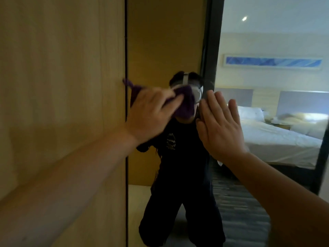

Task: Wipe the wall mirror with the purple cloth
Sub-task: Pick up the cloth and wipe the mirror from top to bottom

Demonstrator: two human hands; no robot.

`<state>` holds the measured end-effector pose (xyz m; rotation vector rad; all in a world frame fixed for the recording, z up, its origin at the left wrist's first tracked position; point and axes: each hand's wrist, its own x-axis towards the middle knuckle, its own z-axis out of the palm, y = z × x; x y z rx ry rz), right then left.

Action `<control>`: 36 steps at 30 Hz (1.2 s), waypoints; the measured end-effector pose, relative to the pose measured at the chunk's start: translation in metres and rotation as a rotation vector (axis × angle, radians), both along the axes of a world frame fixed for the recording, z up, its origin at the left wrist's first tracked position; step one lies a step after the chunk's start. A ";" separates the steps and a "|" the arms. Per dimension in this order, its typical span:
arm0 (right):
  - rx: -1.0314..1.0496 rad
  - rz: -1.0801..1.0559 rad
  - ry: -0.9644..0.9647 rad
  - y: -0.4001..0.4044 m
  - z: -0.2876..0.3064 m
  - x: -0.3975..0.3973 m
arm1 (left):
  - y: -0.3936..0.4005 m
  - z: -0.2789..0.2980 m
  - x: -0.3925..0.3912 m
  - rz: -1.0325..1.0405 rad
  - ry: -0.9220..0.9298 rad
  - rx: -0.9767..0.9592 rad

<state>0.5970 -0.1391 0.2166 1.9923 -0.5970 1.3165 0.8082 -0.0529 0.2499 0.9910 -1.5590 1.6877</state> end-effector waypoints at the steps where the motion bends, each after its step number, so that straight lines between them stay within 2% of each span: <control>1: 0.009 0.005 0.000 0.000 0.000 -0.001 | 0.002 -0.032 0.001 -0.009 0.011 0.014; 5: 0.020 0.043 -0.036 0.001 -0.001 0.000 | 0.013 -0.138 0.008 -0.013 0.032 0.122; 10: 0.086 0.068 -0.017 0.006 -0.004 -0.012 | 0.030 -0.273 0.007 -0.005 -0.048 0.420; 13: 0.095 -0.041 -0.029 0.000 -0.004 -0.044 | 0.038 -0.287 0.002 -0.015 -0.054 0.456; 15: 0.120 -0.113 -0.056 -0.005 0.001 -0.072 | 0.036 -0.254 -0.006 -0.045 -0.068 0.392; 17: 0.164 -0.143 -0.055 -0.011 0.003 -0.097 | 0.024 -0.188 -0.013 -0.072 0.000 0.253; 20: 0.146 -0.193 0.013 -0.024 0.000 -0.110 | 0.000 -0.039 -0.037 -0.047 0.044 0.041; 23: 0.125 -0.181 -0.015 -0.036 -0.001 -0.109 | -0.012 0.101 -0.072 0.046 0.130 -0.110; 24: 0.120 -0.169 -0.026 -0.037 -0.001 -0.109 | -0.013 0.126 -0.081 0.046 0.182 -0.106; 26: 0.102 -0.139 -0.034 -0.039 -0.003 -0.110 | -0.023 0.136 -0.094 0.043 0.189 -0.032; 29: 0.062 -0.087 -0.045 -0.042 -0.004 -0.112 | -0.037 0.073 -0.100 0.039 0.077 -0.004; 32: 0.018 -0.056 -0.033 -0.047 -0.006 -0.116 | -0.040 -0.043 -0.101 -0.026 -0.020 0.063; 36: 0.014 -0.049 -0.031 -0.050 -0.007 -0.119 | -0.029 -0.193 -0.096 0.009 -0.159 0.272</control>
